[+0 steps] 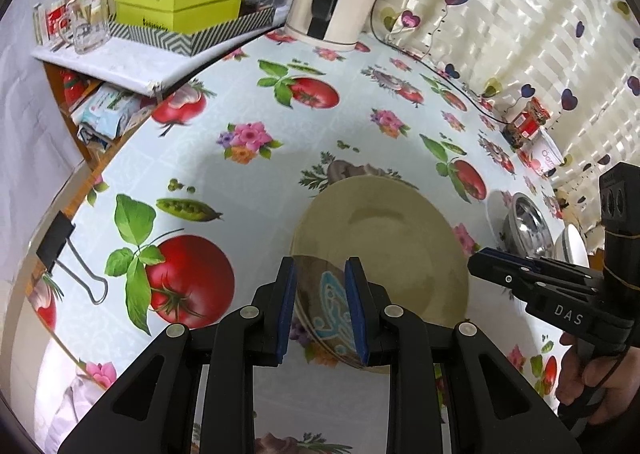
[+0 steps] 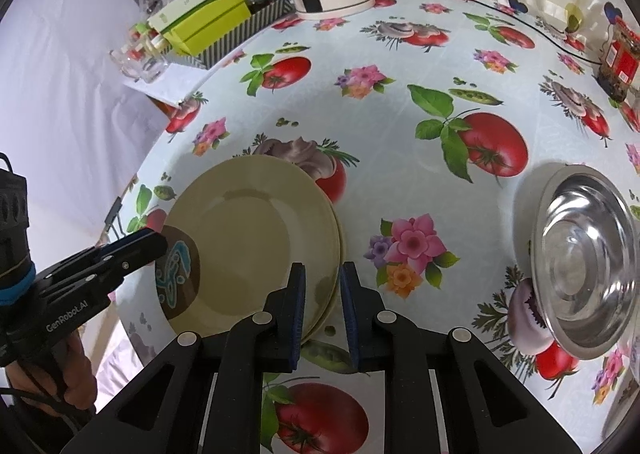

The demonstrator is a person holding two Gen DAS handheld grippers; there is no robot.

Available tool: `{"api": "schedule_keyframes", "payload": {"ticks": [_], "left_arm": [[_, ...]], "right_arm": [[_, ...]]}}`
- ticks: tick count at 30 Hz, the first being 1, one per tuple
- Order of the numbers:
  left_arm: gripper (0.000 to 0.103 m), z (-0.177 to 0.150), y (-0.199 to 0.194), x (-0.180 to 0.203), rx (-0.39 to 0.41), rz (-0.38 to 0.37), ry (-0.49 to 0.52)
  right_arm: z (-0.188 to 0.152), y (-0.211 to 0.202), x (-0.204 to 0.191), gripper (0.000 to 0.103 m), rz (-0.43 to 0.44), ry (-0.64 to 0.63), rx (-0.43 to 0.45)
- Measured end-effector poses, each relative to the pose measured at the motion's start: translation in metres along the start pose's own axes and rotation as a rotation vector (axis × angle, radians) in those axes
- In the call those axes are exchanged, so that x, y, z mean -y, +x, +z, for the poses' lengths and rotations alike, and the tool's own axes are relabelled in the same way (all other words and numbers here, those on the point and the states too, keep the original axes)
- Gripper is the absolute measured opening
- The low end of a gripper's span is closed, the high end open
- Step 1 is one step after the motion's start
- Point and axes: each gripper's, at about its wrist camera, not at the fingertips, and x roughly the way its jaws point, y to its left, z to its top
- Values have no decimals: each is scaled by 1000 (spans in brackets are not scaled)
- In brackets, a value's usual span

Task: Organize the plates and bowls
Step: 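Lower the plate onto the stack and open the left gripper, then move both grippers away from the plates toward the steel bowl and white bowls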

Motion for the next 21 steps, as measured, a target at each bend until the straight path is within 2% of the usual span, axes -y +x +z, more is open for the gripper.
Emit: {"api": "schedule_keyframes", "payload": {"ticks": [17,21], "left_arm": [[26,5,-9,35,24,-13,82],[26,7,-12,45,30,-23,103]], "right_arm": [[-19,-48,20,22,-8,50,136],[-24,-58,28,28,-23,74,156]]}}
